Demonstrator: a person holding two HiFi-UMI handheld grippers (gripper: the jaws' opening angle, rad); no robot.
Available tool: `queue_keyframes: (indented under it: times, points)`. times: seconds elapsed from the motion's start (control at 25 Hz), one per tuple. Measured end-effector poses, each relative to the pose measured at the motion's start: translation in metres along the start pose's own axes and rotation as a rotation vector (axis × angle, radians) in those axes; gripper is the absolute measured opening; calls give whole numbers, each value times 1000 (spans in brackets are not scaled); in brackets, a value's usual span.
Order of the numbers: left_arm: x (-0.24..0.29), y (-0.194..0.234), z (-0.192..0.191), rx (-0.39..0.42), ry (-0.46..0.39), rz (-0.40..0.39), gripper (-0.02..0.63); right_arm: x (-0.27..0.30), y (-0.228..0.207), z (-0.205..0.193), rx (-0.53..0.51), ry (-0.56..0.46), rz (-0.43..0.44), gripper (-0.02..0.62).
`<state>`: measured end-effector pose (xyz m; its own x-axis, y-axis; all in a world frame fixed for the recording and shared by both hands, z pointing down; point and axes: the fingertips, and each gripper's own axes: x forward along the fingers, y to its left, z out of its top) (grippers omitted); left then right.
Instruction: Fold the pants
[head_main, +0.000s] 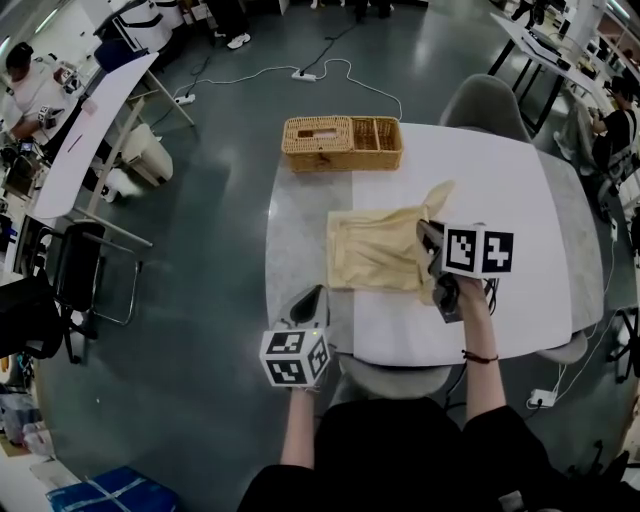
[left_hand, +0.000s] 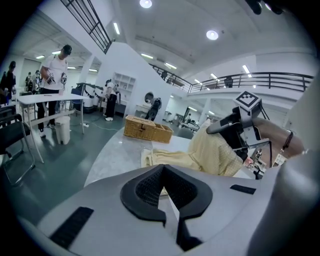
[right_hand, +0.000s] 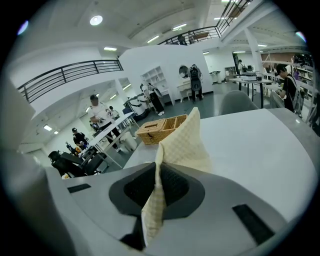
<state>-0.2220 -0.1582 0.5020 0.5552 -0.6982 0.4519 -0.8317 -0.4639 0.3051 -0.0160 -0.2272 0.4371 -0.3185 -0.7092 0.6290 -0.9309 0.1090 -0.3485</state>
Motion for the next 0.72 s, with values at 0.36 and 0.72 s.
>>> queue_keyframes:
  times: [0.36,0.72]
  points:
    - [-4,20,-2,-25,1,15,8,33,30,-1,-57,45,12,37]
    - [-10,44,-9,-68,6,39,8,80,58,-16,-129,129,1,37]
